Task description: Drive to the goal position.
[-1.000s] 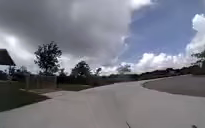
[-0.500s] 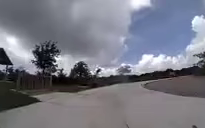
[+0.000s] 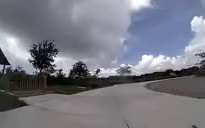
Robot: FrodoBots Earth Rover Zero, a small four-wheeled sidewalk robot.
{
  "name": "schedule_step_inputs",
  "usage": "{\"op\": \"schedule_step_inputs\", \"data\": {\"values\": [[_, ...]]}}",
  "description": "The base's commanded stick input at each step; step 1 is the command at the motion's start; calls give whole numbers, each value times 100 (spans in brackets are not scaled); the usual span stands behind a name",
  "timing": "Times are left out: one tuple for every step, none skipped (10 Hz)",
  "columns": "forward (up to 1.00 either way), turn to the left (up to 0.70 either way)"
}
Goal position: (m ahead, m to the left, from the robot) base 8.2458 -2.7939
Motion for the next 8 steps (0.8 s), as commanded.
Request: {"op": "schedule_step_inputs", "data": {"values": [[85, 0], [85, 0], [85, 0], [85, 0], [85, 0], [85, 0], [85, 0], [85, 0]]}}
